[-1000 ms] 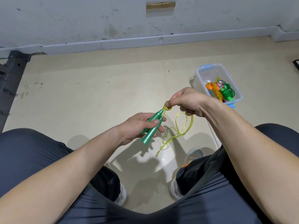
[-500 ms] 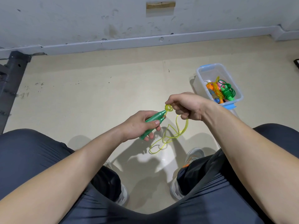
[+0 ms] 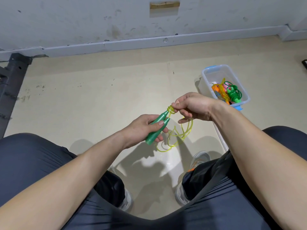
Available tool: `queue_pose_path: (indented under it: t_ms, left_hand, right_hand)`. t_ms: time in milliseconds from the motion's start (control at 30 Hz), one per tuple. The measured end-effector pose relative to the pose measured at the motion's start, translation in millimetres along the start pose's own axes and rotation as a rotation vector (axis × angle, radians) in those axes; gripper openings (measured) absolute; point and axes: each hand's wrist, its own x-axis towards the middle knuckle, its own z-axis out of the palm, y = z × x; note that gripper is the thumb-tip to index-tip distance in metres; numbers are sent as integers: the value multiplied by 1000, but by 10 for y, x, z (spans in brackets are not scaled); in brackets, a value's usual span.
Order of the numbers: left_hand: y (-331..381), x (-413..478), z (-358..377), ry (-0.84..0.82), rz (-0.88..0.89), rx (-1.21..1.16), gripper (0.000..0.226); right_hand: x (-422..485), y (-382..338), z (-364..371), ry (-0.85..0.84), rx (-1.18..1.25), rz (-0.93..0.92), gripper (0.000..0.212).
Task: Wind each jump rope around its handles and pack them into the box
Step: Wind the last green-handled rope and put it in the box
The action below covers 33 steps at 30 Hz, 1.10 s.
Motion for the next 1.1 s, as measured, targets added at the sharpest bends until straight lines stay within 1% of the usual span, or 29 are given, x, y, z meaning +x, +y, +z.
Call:
queue_pose_path:
  t_ms: [100, 200, 333, 400, 467, 533, 600, 667, 733, 800, 967, 1100]
  left_hand:
    - [-38, 21, 33, -45, -72, -208, 26]
    - [-50, 19, 58, -58, -90, -276, 21]
    - [-47, 20, 68, 1, -60, -251, 19]
    - [-38, 18, 71, 42, -57, -174, 20]
    - [-25, -8, 95, 68, -77, -71, 21]
    - [-9, -44, 133, 61, -107, -19, 22]
    - [1, -65, 167, 42, -127, 25, 23]
    - [3, -65, 173, 32, -132, 49, 23]
    - [2, -62, 149, 10, -139, 36, 24]
    - [8, -59, 113, -18, -154, -10, 24]
    - [20, -42, 33, -30, -227, -130, 23]
    - [13, -35, -10, -19, -245, -183, 21]
  right_hand:
    - [-37, -23, 10, 5, 51, -4, 22]
    - [-83, -48, 17, -22, 70, 13, 21]
    - [-113, -57, -34, -74, 5, 0, 19]
    - [-92, -41, -38, -64, -7, 4, 21]
    - [-49, -24, -6, -23, -34, 21, 25]
    - [-14, -33, 39, 47, -86, 28, 22]
    - [-7, -56, 64, 119, -155, 4, 17]
    - [-16, -67, 65, 152, -269, -41, 20]
    - [-32, -67, 50, 168, -348, -66, 22]
    - [-38, -68, 31, 182, -370, -78, 19]
    - [-44, -63, 11, 184, -338, -107, 13]
    - [-64, -83, -29, 178, -311, -117, 8]
